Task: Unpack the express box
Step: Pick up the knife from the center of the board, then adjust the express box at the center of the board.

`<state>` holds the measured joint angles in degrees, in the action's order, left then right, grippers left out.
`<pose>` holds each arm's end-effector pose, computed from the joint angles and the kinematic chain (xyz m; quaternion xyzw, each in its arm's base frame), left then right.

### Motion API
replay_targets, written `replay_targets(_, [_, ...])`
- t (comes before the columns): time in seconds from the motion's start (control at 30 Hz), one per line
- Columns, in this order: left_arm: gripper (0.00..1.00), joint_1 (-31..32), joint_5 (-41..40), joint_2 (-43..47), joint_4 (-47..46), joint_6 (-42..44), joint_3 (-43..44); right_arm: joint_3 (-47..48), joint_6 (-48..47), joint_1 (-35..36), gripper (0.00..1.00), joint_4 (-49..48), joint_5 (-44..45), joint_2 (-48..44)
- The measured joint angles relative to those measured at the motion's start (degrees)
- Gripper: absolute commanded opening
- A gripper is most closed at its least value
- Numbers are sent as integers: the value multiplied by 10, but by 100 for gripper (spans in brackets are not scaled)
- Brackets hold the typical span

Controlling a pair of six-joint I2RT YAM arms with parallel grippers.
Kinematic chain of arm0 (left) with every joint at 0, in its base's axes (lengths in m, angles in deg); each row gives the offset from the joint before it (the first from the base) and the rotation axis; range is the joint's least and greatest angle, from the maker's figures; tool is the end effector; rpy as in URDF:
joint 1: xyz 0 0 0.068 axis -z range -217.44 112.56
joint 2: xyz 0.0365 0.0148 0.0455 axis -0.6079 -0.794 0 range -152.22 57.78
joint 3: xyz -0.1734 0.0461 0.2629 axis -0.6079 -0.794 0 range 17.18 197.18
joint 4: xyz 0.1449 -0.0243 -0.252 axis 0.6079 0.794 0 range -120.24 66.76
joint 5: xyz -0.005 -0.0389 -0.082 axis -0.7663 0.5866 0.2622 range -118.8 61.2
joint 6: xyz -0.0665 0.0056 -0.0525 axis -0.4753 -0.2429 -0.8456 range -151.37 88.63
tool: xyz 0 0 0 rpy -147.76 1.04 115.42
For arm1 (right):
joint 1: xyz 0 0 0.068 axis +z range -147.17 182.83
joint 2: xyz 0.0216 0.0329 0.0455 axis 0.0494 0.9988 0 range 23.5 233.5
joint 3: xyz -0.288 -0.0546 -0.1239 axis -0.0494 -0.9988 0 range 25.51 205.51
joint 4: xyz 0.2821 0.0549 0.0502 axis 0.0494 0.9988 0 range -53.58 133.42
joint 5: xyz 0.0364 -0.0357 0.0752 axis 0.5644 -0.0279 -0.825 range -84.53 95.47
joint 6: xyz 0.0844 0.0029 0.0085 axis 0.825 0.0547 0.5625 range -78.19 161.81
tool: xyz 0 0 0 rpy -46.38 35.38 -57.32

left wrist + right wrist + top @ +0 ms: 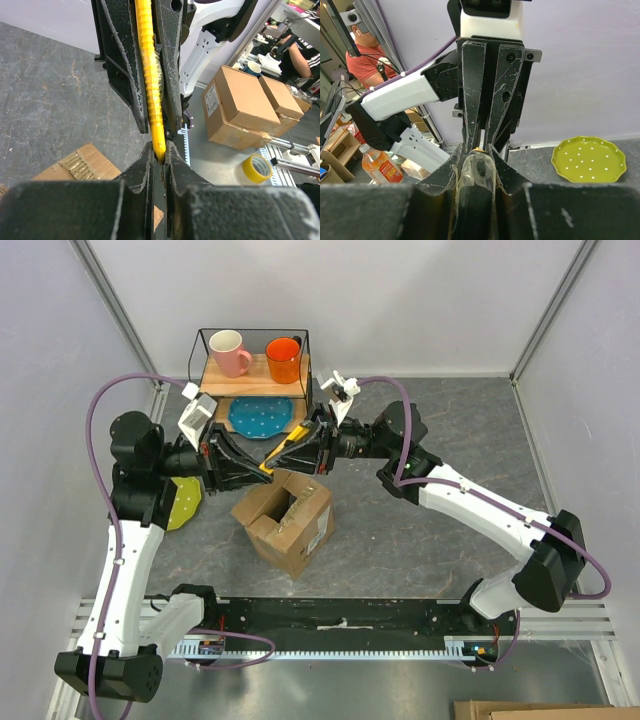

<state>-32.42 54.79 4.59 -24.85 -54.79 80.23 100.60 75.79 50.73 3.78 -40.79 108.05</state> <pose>0.1713 -0.0895 0.4753 0.4020 0.5779 -0.5731 0.4194 0.2208 0.3248 0.4858 -0.3869 0.4629 0.6664 0.4381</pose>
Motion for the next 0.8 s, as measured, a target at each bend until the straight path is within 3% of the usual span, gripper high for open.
replay_targets(0.1, [70, 0, -1, 1, -8, -2, -3, -5, -3, 0, 0, -2, 2, -2])
replay_targets(0.13, [98, 0, 2, 1, -24, -6, -7, -6, -12, 0, 0, 7, 9, -6])
replay_targets(0.27, [99, -3, 9, 0, -164, -110, -36, -7, -90, -1, 0, 104, 64, -50])
replay_targets(0.47, [99, -12, 11, -22, -327, -203, -40, -71, -190, -1, 0, 255, 238, -188])
replay_targets(0.6, [100, -12, 10, -43, -398, -237, -51, -118, -203, -1, 0, 330, 342, -250])
replay_targets(0.7, [100, -12, 17, -58, -517, -311, -78, -155, -191, -1, 0, 374, 403, -268])
replay_targets(0.8, [100, -11, 25, -122, -650, -434, -44, -194, -172, -2, 0, 406, 438, -271])
